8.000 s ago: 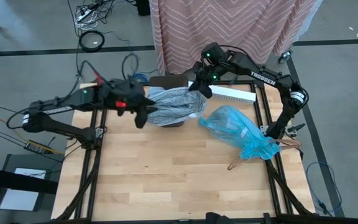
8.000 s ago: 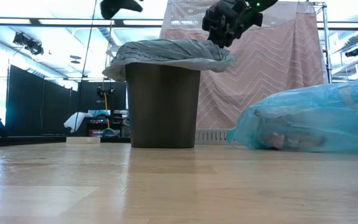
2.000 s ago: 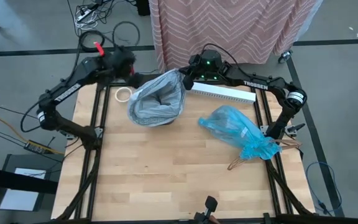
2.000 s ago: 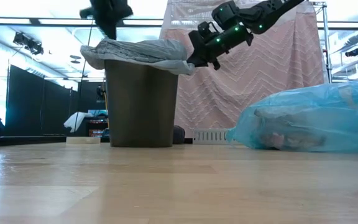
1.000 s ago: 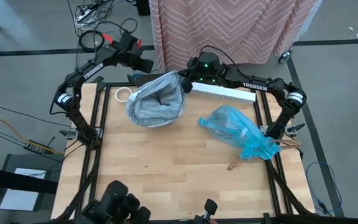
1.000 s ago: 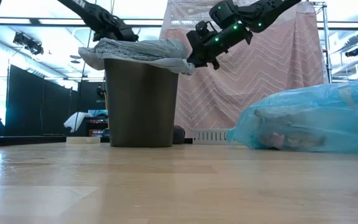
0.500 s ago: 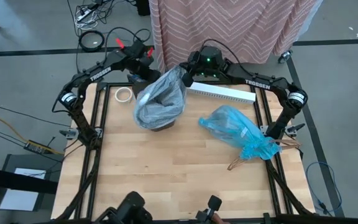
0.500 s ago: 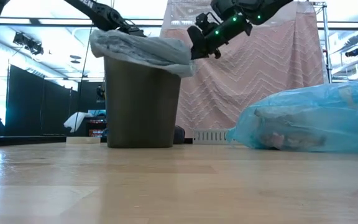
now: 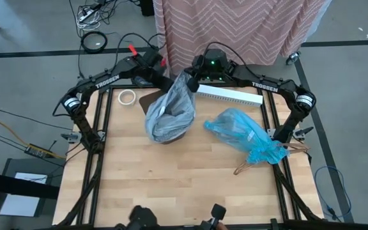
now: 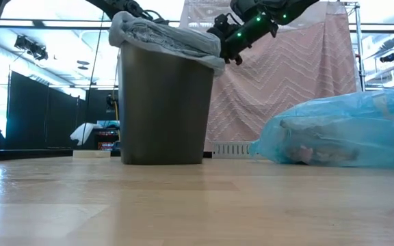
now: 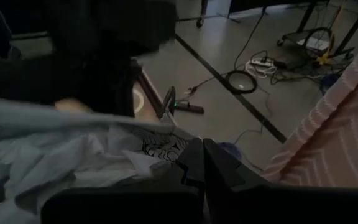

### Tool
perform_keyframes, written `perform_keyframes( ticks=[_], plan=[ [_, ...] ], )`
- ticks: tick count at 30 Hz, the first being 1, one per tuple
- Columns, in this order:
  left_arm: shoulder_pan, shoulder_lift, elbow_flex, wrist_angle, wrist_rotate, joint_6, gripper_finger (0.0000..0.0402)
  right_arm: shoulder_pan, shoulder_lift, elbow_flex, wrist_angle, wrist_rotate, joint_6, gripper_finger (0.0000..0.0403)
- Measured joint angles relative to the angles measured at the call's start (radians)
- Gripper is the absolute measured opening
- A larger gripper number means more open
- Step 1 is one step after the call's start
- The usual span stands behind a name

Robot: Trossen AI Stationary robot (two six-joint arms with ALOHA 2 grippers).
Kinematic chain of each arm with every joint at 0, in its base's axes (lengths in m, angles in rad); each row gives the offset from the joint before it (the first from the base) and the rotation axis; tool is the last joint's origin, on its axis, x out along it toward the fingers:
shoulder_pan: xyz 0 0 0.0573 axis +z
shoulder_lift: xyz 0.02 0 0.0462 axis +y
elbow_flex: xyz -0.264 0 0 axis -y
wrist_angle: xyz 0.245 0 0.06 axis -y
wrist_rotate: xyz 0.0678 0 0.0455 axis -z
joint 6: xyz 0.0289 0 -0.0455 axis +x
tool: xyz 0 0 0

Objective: Place trash/remove bag and relplace
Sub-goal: Insert the new gray trash bag into the bin

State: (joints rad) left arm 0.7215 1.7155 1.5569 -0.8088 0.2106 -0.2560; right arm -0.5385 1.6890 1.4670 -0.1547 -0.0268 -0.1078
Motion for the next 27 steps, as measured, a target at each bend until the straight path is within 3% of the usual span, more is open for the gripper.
perform_keyframes(
  ticks=[7,12,18,27],
  plan=[
    [0.091,-0.066,0.117,-0.188,-0.123,-0.010,0.0003,0.015,0.000,0.000,-0.020,-0.030,0.000,0.0000],
    [0.121,-0.118,0.169,-0.262,-0.176,0.043,0.0005,0.034,0.001,0.000,0.063,-0.080,-0.001,0.0000],
    [0.115,-0.123,0.154,-0.450,-0.220,0.122,0.0006,0.055,0.030,0.000,0.133,-0.106,0.002,0.0000],
    [0.097,-0.125,0.041,-0.445,-0.242,0.147,0.0007,0.053,0.134,0.026,0.150,-0.157,0.033,0.0000]
  ],
)
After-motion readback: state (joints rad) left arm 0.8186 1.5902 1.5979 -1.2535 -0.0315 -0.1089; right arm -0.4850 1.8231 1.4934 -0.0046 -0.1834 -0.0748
